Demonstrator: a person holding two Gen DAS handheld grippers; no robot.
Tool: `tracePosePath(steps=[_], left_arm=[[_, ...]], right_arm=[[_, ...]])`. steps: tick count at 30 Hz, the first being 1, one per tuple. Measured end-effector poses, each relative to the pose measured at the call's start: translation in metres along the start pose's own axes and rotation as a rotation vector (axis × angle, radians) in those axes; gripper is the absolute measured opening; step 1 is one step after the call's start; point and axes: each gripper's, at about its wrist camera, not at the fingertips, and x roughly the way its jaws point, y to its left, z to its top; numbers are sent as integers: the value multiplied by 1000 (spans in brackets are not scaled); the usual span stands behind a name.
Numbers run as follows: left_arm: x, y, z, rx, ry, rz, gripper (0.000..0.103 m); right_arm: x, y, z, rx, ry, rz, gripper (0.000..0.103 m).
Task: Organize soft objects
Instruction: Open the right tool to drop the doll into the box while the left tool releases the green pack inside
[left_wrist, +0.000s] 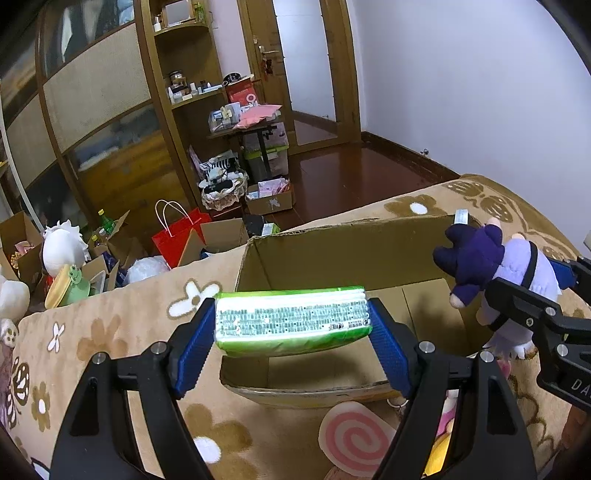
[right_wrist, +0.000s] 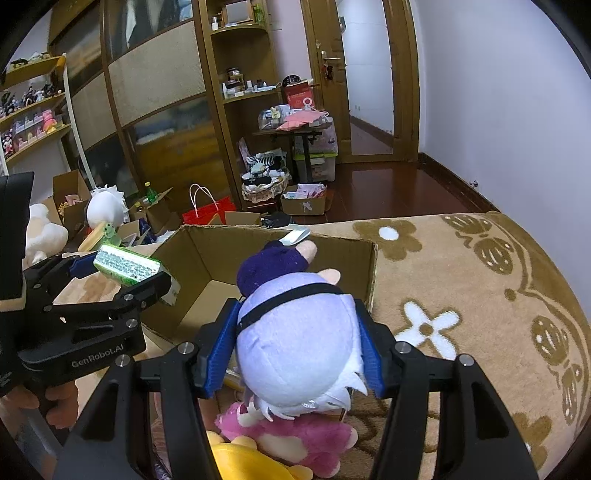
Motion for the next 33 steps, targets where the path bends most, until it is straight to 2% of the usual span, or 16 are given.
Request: tracePosePath(steps=[4, 8, 11, 13, 15, 18, 20, 22, 25, 33], left_arm=[[-2, -2, -1, 7, -15, 19, 79], [-4, -1, 0, 9, -26, 35, 86], [-4, 2, 0, 5, -24, 37, 87], [-5, 2, 0, 1, -19, 38, 87], [-4, 3, 0, -8, -13, 34, 90], [-6, 4, 1, -18, -13, 31, 94], [-7, 5, 1, -16, -12, 31, 95], [-8, 5, 1, -14, -13, 29, 96], [-13, 5, -2, -10, -20, 30, 100], [-35, -3, -8, 30, -17, 47, 101]], right_arm=[[0, 0, 0, 0, 1, 3, 63], [0, 1, 0, -4, 0, -3, 64], [0, -1, 0, 4, -2, 0, 66], [-1, -2, 1, 10, -12, 1, 74], [-3, -6, 3, 16, -26, 3, 77], [-10, -10, 5, 23, -46, -2, 91], [-14, -11, 5, 30, -57, -5, 95], [-19, -14, 6, 39, -67, -16, 103], [-28, -16, 7, 49, -95, -34, 103], [-51, -16, 4, 69, -104, -32, 103]])
